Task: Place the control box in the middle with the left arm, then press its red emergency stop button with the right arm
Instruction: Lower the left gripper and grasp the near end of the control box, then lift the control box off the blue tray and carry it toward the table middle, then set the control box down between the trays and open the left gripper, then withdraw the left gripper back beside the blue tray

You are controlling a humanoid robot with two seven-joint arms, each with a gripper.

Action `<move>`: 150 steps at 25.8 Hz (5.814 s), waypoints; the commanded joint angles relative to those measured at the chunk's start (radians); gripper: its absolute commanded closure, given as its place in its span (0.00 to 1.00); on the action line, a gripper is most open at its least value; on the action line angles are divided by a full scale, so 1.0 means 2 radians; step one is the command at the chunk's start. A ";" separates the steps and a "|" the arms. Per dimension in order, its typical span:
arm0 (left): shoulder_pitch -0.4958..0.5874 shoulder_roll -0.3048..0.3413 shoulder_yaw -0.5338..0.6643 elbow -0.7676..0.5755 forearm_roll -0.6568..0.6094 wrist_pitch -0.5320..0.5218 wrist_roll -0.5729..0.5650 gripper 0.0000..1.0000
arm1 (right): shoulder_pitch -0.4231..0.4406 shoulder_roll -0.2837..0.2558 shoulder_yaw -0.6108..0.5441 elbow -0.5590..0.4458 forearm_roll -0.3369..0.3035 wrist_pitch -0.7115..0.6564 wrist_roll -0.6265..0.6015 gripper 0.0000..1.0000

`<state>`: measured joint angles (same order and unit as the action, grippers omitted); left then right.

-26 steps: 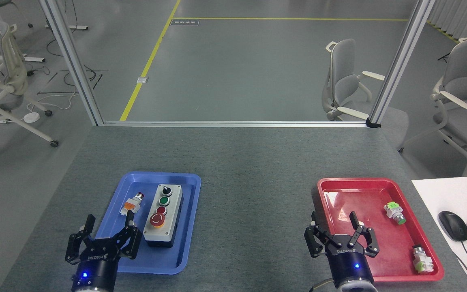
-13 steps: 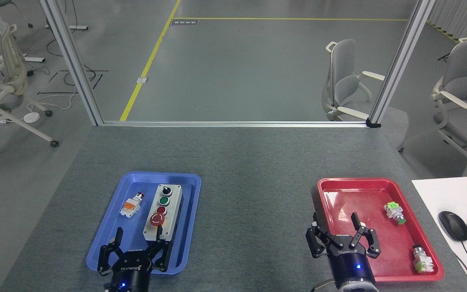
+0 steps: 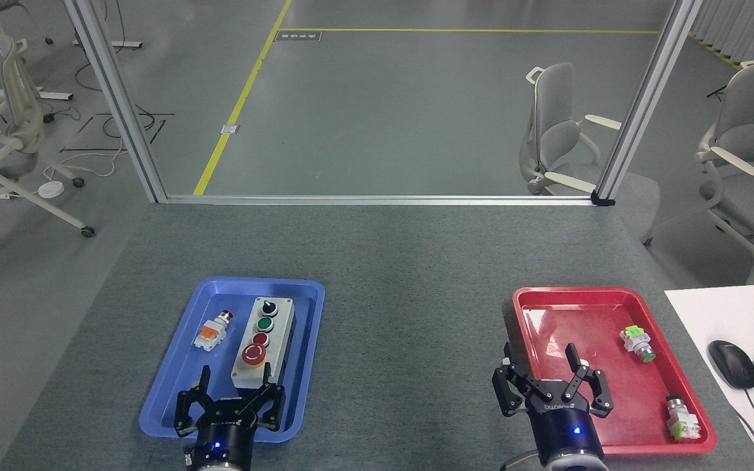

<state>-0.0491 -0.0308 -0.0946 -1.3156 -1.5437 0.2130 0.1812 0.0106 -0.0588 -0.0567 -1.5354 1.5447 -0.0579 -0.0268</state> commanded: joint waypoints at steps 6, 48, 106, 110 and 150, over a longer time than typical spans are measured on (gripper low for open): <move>-0.021 -0.005 0.000 0.050 0.000 0.001 0.000 0.02 | -0.001 -0.002 -0.001 0.000 -0.001 0.000 0.003 0.02; -0.111 0.028 0.004 0.072 0.120 -0.096 0.001 1.00 | -0.005 -0.004 -0.001 0.001 -0.002 -0.010 0.001 0.02; -0.208 -0.054 -0.389 0.241 0.128 0.005 -0.049 0.40 | 0.004 -0.027 -0.018 -0.012 -0.024 -0.009 -0.010 0.02; -0.208 -0.054 -0.388 0.246 0.128 0.005 -0.049 0.34 | 0.005 -0.024 -0.018 -0.012 -0.024 -0.008 -0.010 0.02; 0.044 0.140 -0.037 -0.165 0.128 -0.166 -0.048 0.01 | 0.012 -0.014 0.014 -0.012 -0.024 -0.008 -0.004 0.44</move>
<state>-0.0296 0.2398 -0.3540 -1.5551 -1.2874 -0.0361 0.0934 0.0337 -0.0887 -0.0418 -1.5585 1.4971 -0.0711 -0.0353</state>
